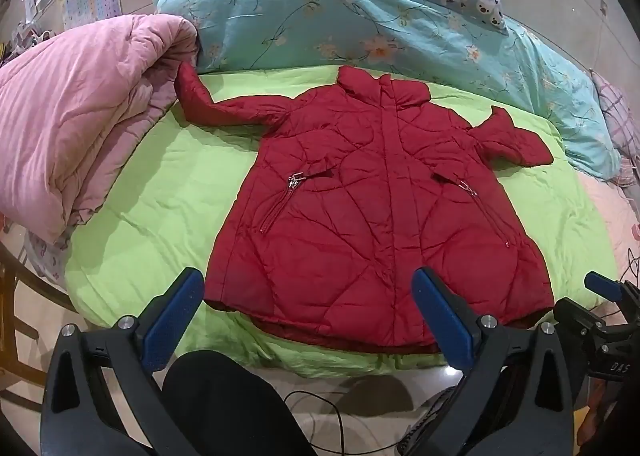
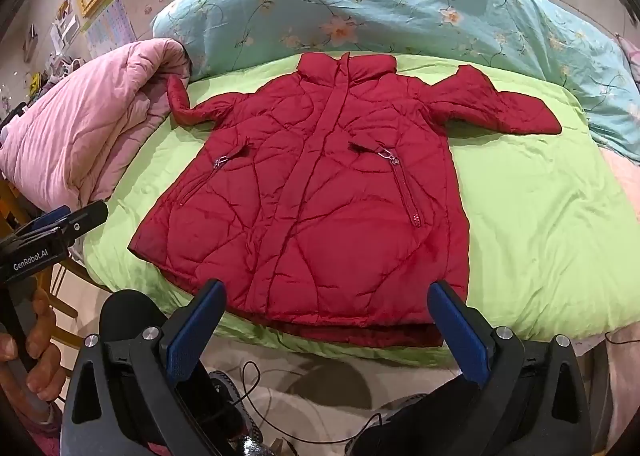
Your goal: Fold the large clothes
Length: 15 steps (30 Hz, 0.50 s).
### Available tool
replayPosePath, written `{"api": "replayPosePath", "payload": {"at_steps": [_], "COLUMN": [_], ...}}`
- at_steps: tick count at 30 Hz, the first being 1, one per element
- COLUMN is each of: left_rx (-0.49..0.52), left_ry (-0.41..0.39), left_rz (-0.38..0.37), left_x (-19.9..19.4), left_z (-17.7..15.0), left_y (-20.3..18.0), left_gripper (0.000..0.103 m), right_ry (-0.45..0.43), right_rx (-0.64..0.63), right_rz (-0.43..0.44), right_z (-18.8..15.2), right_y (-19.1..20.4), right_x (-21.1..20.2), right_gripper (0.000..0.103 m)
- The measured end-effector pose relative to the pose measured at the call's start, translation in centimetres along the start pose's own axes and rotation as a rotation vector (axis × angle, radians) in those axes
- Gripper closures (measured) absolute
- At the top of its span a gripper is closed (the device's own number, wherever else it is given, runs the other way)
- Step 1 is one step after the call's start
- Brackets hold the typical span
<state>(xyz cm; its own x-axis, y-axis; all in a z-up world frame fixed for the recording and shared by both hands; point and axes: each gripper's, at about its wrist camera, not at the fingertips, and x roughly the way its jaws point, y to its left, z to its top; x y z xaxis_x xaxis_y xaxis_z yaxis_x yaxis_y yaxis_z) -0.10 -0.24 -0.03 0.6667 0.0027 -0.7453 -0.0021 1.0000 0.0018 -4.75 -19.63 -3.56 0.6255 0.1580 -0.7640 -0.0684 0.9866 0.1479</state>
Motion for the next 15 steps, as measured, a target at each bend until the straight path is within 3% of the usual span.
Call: {"api": "replayPosePath", "payload": {"at_steps": [15], "left_rx": [0.005], "left_ry": [0.002], "left_rz": [-0.005], "left_x": [0.18], "left_z": [-0.21], "left_y": [-0.37], "left_gripper": [0.000], "right_ry": [-0.009], "right_rx": [-0.003], "right_rz": [-0.002], "right_z": [0.03], "right_y": [0.25], "right_x": [-0.20], "right_gripper": [0.002]}}
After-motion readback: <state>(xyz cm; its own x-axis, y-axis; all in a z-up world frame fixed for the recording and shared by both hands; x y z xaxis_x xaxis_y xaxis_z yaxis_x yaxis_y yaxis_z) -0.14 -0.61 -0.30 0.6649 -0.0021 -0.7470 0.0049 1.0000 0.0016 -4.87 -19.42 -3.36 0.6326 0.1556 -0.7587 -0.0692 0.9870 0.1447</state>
